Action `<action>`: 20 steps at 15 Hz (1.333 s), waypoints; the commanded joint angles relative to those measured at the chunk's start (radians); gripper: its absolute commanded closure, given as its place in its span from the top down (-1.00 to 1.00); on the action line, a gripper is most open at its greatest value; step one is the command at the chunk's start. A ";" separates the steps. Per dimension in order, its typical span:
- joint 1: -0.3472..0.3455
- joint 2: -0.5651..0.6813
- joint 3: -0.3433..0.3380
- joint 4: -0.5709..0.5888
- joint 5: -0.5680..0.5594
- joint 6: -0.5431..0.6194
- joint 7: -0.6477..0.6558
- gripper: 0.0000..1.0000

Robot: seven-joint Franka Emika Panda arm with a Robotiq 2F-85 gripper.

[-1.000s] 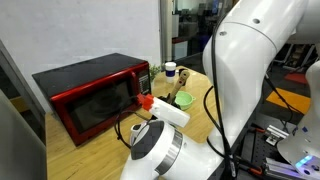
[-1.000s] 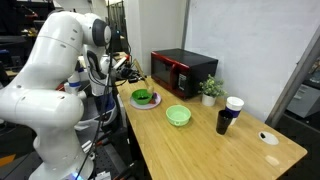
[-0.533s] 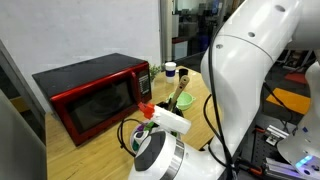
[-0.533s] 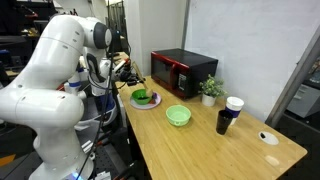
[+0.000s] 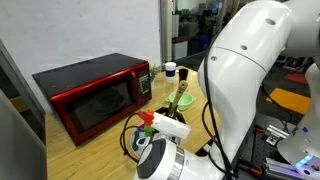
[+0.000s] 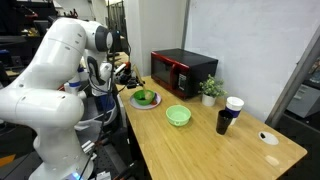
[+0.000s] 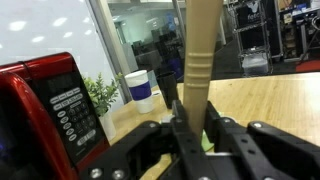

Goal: Remove the black cup from the light green pot, use the ladle to scoop out some of the contents in the green bowl into the pot

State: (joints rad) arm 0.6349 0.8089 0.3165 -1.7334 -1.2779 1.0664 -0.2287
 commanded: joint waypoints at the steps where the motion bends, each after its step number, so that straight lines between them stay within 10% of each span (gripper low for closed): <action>1: 0.008 0.041 0.007 0.046 -0.030 -0.026 -0.050 -0.89; 20: -0.051 0.059 0.018 0.092 -0.010 0.052 -0.187 -0.89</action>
State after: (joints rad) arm 0.6146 0.8644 0.3166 -1.6546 -1.3015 1.0989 -0.4000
